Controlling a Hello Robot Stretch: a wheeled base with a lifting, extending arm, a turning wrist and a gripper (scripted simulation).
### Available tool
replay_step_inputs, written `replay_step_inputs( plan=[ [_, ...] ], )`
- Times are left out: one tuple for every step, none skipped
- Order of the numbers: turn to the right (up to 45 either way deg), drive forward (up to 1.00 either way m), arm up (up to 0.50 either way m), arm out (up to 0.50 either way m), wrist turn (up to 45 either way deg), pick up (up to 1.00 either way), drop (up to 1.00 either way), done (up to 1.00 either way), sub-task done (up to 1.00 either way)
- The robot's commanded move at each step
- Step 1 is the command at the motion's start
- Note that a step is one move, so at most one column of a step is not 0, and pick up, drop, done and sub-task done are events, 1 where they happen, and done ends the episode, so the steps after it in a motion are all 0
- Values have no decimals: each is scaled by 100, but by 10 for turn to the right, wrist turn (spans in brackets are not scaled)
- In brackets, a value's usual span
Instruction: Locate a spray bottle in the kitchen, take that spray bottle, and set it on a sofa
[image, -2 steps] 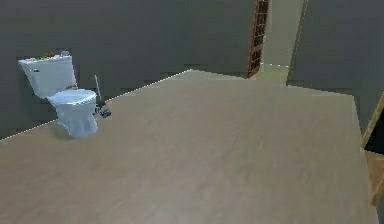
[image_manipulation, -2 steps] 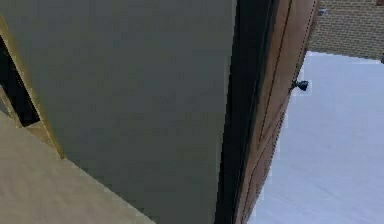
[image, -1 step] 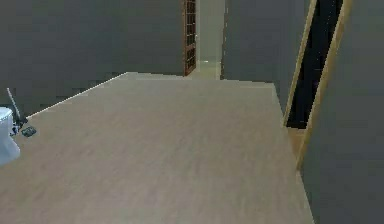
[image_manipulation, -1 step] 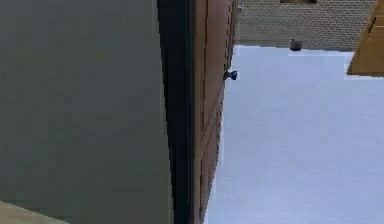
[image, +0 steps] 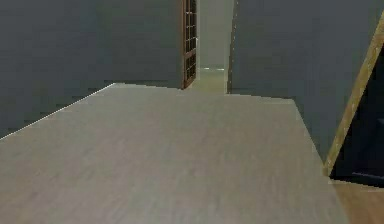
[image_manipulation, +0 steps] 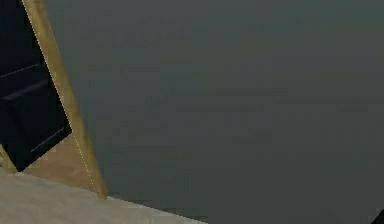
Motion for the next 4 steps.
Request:
replay_step_inputs(
  plan=[
    [0, 100, 0, 0, 0, 0, 0, 0, 0],
    [0, 100, 0, 0, 0, 0, 0, 0, 0],
    [30, 0, 0, 0, 0, 0, 0, 0, 0],
    [0, 100, 0, 0, 0, 0, 0, 0, 0]
  ],
)
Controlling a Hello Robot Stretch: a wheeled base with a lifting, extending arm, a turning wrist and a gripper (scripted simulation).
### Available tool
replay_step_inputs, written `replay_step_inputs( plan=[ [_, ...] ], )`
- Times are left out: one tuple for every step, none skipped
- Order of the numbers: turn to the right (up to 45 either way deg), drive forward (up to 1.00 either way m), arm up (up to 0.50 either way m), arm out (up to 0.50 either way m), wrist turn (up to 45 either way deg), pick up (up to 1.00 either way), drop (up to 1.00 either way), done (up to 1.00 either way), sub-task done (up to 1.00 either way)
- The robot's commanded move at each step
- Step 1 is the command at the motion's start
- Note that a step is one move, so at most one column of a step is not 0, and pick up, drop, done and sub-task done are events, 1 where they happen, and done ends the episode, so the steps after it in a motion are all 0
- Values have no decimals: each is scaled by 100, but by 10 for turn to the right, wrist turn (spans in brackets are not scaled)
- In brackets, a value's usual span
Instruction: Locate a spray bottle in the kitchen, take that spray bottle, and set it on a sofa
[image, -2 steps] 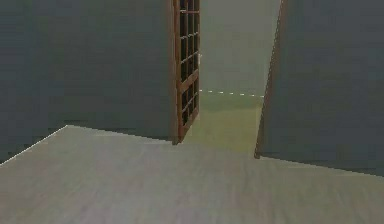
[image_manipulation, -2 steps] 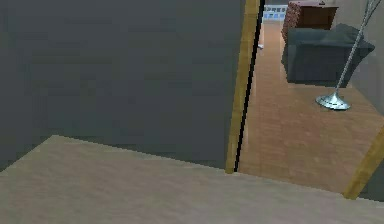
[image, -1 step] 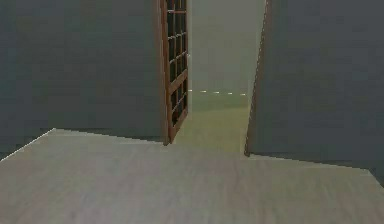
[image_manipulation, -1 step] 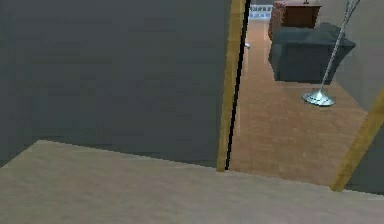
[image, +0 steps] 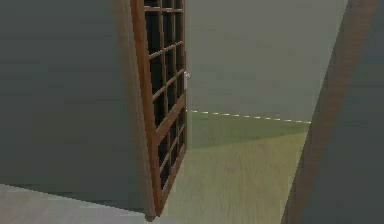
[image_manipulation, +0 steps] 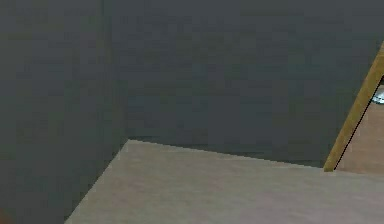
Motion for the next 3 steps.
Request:
replay_step_inputs(
  plan=[
    [60, 0, 0, 0, 0, 0, 0, 0, 0],
    [0, 35, 0, 0, 0, 0, 0, 0, 0],
    [30, 0, 0, 0, 0, 0, 0, 0, 0]
  ],
)
